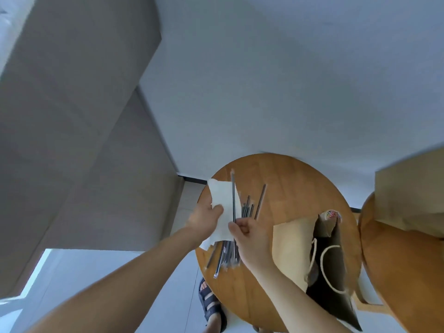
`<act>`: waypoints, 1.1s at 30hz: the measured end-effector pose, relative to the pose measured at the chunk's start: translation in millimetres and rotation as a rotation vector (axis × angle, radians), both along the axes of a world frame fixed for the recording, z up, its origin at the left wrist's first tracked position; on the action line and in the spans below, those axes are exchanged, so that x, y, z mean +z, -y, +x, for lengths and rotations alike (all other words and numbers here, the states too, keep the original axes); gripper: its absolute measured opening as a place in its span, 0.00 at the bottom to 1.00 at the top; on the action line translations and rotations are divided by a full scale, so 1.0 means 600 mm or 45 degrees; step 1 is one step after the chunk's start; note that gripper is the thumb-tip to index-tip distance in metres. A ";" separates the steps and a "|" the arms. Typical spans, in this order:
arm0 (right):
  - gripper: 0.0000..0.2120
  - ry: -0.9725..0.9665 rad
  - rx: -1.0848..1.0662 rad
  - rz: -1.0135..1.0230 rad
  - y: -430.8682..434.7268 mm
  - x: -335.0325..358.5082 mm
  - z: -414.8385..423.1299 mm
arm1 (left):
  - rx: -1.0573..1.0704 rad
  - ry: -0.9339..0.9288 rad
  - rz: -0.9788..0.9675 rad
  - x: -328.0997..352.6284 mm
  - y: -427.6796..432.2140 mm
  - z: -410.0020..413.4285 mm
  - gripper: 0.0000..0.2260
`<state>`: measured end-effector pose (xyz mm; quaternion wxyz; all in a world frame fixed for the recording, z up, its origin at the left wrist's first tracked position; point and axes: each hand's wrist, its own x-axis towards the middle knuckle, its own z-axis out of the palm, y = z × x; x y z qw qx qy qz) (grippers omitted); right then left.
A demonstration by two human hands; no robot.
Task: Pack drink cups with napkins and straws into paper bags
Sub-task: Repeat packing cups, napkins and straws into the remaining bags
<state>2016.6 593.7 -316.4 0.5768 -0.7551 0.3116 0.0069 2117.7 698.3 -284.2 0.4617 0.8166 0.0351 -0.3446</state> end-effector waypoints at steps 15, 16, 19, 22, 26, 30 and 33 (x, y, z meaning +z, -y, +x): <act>0.08 -0.034 0.126 -0.098 0.049 0.112 -0.048 | 0.121 -0.063 -0.248 0.064 0.037 -0.076 0.12; 0.07 -0.035 0.138 -0.108 0.055 0.119 -0.051 | 0.116 -0.062 -0.271 0.067 0.039 -0.077 0.12; 0.04 -0.018 0.102 -0.238 0.081 0.145 -0.055 | 0.140 -0.062 -0.369 0.083 0.047 -0.076 0.13; 0.17 0.030 0.009 -0.263 0.112 0.179 -0.048 | 0.107 -0.103 -0.538 0.109 0.061 -0.075 0.15; 0.08 0.089 0.105 0.090 0.157 0.226 -0.041 | -0.061 -0.159 -0.705 0.147 0.090 -0.074 0.22; 0.08 0.134 0.108 0.118 0.190 0.241 -0.052 | -0.159 -0.117 -0.697 0.167 0.120 -0.077 0.16; 0.10 0.167 0.090 0.120 0.210 0.243 -0.061 | -0.197 -0.045 -0.650 0.179 0.143 -0.085 0.13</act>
